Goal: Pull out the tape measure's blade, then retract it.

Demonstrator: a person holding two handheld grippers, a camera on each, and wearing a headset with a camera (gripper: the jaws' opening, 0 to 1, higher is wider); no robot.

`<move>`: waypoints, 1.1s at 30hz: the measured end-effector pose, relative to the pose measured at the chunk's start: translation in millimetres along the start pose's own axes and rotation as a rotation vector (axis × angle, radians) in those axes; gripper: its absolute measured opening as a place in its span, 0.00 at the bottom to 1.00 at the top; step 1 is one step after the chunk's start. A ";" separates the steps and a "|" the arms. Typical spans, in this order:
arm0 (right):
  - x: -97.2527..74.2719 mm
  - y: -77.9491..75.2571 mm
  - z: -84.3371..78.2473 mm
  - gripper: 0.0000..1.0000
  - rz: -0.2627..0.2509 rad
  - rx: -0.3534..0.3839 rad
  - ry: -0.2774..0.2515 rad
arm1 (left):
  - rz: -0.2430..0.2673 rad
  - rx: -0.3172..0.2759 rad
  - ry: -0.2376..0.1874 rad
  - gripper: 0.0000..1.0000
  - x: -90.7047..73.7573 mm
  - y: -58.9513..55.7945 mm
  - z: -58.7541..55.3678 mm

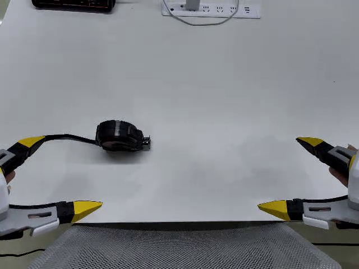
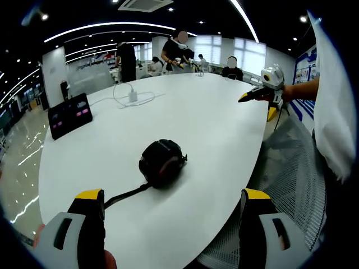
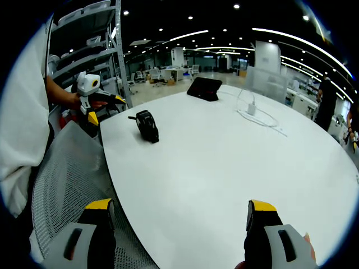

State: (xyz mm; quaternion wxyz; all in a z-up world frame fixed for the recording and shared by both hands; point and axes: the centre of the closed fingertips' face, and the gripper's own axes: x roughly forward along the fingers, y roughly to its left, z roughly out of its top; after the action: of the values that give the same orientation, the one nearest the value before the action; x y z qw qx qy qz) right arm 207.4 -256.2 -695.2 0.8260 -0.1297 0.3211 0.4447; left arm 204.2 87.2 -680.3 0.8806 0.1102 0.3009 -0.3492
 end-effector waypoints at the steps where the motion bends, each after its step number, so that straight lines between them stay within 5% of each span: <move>1: 0.2 -0.1 -0.3 0.97 0.000 -0.002 0.002 | 0.001 0.003 -0.001 0.99 0.1 0.1 0.5; 33: -2.5 5.2 3.5 0.98 0.005 0.004 0.008 | -0.017 0.003 0.027 0.99 -2.1 -2.5 -2.3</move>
State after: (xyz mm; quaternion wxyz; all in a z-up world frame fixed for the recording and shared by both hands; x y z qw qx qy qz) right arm 203.6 -253.2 -690.6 0.8238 -0.1287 0.3258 0.4457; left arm 200.2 87.5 -680.8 0.8733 0.1139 0.3130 -0.3555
